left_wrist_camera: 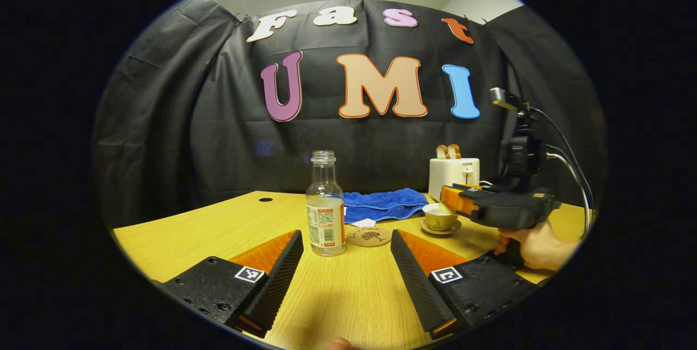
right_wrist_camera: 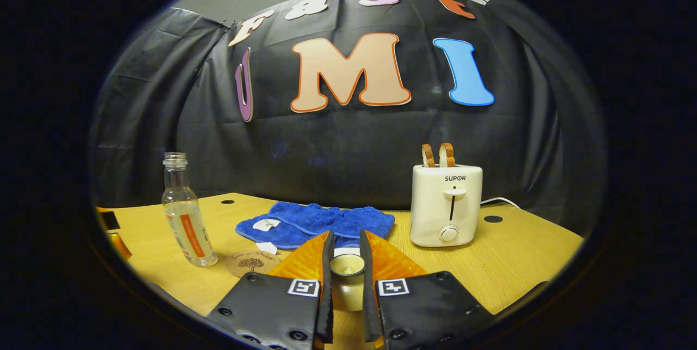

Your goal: Open the teacup lid with one hand, grasp the water bottle and pour water into the teacup with the other hand; after pouring, place the water bottle on the coaster and then close the teacup lid.

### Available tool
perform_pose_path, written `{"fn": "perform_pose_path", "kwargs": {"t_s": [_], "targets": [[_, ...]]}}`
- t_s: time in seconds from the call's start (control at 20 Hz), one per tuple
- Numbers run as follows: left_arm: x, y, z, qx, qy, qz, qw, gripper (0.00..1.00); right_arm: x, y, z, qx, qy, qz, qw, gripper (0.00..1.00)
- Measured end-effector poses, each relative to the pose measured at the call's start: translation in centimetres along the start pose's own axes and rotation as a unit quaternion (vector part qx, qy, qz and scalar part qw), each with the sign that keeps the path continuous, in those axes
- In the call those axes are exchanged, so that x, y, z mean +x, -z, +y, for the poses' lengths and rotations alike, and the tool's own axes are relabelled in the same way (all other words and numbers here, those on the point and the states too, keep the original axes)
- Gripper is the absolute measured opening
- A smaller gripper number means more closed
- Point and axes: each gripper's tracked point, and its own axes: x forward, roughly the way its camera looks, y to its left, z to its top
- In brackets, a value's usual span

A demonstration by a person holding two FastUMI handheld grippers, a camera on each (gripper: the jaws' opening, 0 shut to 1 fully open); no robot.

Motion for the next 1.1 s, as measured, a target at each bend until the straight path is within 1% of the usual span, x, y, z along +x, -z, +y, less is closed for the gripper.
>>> {"fn": "perform_pose_path", "kwargs": {"t_s": [0.15,0.3,0.45,0.6,0.65,0.75,0.9,1.0,1.1], "targets": [[1.5,0.0,0.6,0.001,-0.011,0.0,1.0,0.94,-2.8,-0.1,-0.5,0.0,-0.02,0.0,1.0,0.25],[3.3,0.2,1.3,0.001,-0.022,0.001,1.0,0.94,-5.1,-0.3,-1.6,0.001,-0.024,-0.002,1.0,0.25],[5.4,0.2,2.2,0.003,-0.034,0.001,0.999,0.94,-7.0,-0.4,-3.0,0.0,-0.005,-0.002,1.0,0.24],[8.3,0.2,2.7,0.003,-0.033,0.001,0.999,0.95,-8.5,-0.5,-2.8,0.0,-0.012,-0.001,1.0,0.25],[9.3,0.3,3.2,0.004,-0.04,0.001,0.999,0.94,-9.2,-0.5,-3.0,0.0,-0.005,-0.002,1.0,0.25],[10.2,0.4,3.5,0.003,-0.045,0.001,0.999,0.94,-9.7,-0.5,-2.4,0.0,-0.009,-0.003,1.0,0.25],[12.2,0.4,3.6,0.005,-0.044,0.0,0.999,0.94,-10.2,-0.5,-1.6,0.0,-0.02,-0.002,1.0,0.25],[13.1,0.5,3.9,0.004,-0.054,0.002,0.999,0.94,-10.3,-0.5,-1.7,0.0,-0.016,-0.002,1.0,0.25],[14.2,0.3,3.5,0.004,-0.047,-0.001,0.999,0.94,-10.3,-0.5,-1.7,0.0,-0.012,-0.003,1.0,0.24]]}}
